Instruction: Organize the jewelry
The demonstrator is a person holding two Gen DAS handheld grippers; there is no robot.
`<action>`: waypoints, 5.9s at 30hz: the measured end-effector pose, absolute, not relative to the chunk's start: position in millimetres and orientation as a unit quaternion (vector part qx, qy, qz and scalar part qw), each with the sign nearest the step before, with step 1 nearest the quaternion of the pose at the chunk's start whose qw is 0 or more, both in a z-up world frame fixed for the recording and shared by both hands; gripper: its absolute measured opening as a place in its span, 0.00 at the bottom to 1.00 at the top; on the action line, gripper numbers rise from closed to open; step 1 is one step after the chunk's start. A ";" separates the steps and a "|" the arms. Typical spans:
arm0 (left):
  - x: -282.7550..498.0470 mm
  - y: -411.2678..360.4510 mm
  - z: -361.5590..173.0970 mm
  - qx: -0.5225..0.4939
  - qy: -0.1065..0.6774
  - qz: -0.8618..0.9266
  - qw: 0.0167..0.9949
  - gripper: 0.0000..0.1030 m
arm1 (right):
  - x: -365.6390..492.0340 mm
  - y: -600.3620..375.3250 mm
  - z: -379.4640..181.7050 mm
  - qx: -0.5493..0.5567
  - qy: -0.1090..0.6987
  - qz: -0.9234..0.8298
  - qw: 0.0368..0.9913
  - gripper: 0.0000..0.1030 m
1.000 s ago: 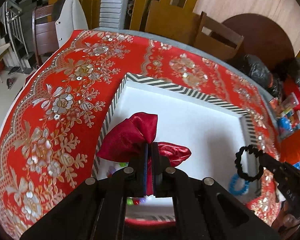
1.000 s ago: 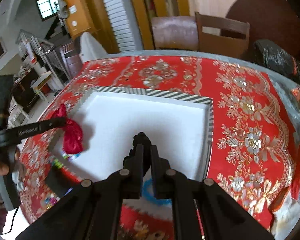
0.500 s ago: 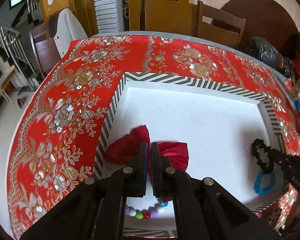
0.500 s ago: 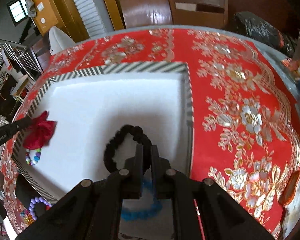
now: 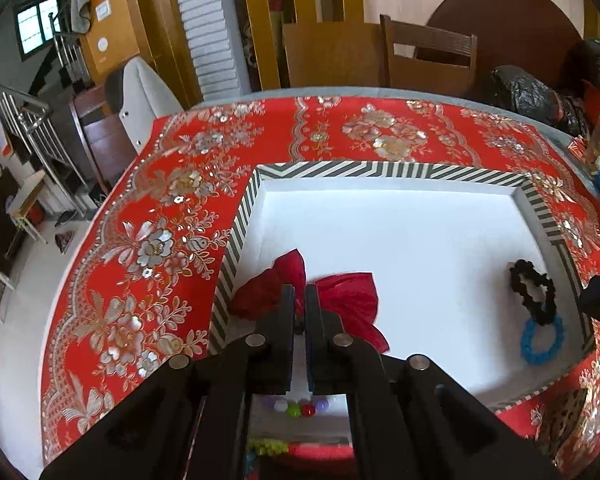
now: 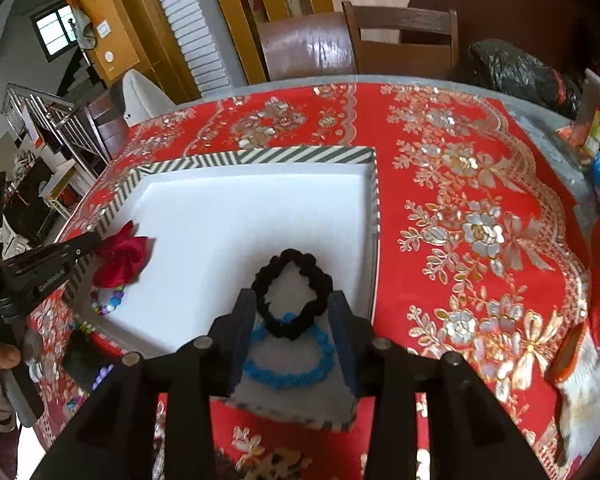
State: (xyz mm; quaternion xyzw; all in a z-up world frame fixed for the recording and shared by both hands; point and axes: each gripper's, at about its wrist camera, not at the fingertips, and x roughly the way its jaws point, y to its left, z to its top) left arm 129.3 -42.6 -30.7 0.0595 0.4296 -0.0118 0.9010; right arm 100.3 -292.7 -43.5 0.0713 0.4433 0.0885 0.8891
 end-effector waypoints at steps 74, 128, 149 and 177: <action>-41.6 -49.6 -14.6 0.110 0.391 -0.026 0.913 0.15 | -64.5 -264.1 -12.4 0.010 0.404 0.081 0.911 0.64; 41.7 48.1 -70.4 -0.226 0.539 -0.100 0.805 0.38 | 41.2 -201.6 -84.5 -0.031 0.532 0.249 0.809 0.39; 36.2 35.5 -53.3 -0.195 0.516 -0.126 0.824 0.11 | 14.3 -223.9 -34.0 0.025 0.462 0.292 0.837 0.09; 44.0 44.5 -86.1 -0.225 0.555 -0.084 0.796 0.49 | -2.0 -238.0 -18.3 0.046 0.442 0.282 0.850 0.10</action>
